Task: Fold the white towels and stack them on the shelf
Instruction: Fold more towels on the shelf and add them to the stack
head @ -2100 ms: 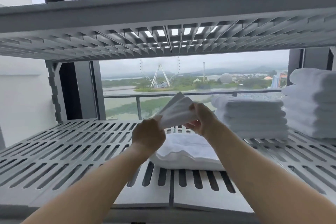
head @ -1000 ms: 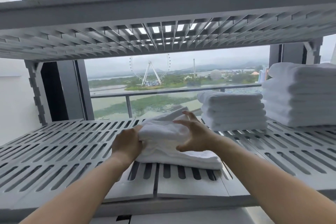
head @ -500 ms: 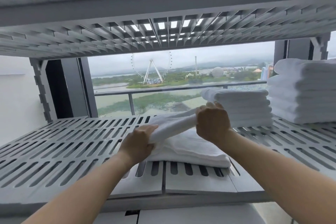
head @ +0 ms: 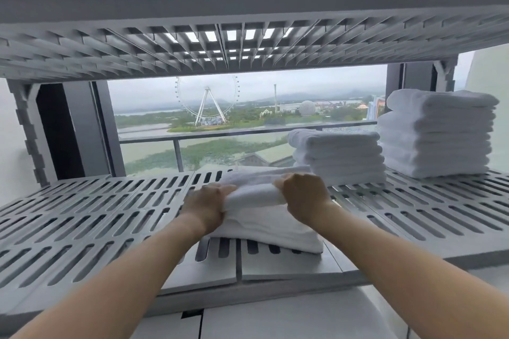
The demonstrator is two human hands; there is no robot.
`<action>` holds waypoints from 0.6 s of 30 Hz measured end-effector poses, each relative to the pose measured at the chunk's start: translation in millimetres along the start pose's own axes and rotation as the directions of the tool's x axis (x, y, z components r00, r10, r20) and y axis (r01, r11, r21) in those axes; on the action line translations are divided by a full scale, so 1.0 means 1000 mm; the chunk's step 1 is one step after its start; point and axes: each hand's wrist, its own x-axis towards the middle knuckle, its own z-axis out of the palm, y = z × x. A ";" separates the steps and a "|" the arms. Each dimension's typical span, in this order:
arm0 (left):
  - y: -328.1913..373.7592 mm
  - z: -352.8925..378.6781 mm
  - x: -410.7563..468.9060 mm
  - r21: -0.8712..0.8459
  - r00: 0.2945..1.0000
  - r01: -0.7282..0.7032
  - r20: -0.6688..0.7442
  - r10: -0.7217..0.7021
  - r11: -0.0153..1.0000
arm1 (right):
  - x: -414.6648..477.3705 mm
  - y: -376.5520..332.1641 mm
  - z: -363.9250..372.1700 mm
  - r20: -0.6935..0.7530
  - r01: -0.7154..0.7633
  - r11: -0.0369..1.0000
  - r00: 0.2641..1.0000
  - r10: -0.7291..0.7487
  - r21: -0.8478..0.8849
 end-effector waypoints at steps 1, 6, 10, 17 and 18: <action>0.001 0.001 0.001 0.022 1.000 -0.016 0.025 0.016 1.000 | -0.005 -0.004 -0.003 0.037 -0.010 1.000 0.999 0.010 -0.015; -0.009 0.003 0.001 0.054 0.996 -0.048 0.072 0.044 0.997 | -0.023 -0.025 -0.002 0.213 -0.201 0.967 0.963 0.166 0.155; -0.014 0.005 -0.002 -0.056 0.998 -0.056 0.027 0.058 0.997 | -0.027 -0.047 0.005 0.308 -0.406 0.894 0.889 0.339 0.187; 0.012 0.020 -0.005 -0.023 0.997 0.005 -0.075 -0.007 1.000 | -0.015 -0.002 0.037 0.255 -0.320 0.901 0.934 0.249 0.293; 0.021 0.021 -0.006 -0.007 0.995 -0.005 -0.097 0.004 1.000 | -0.014 0.010 0.039 0.258 -0.304 0.897 0.939 0.227 0.320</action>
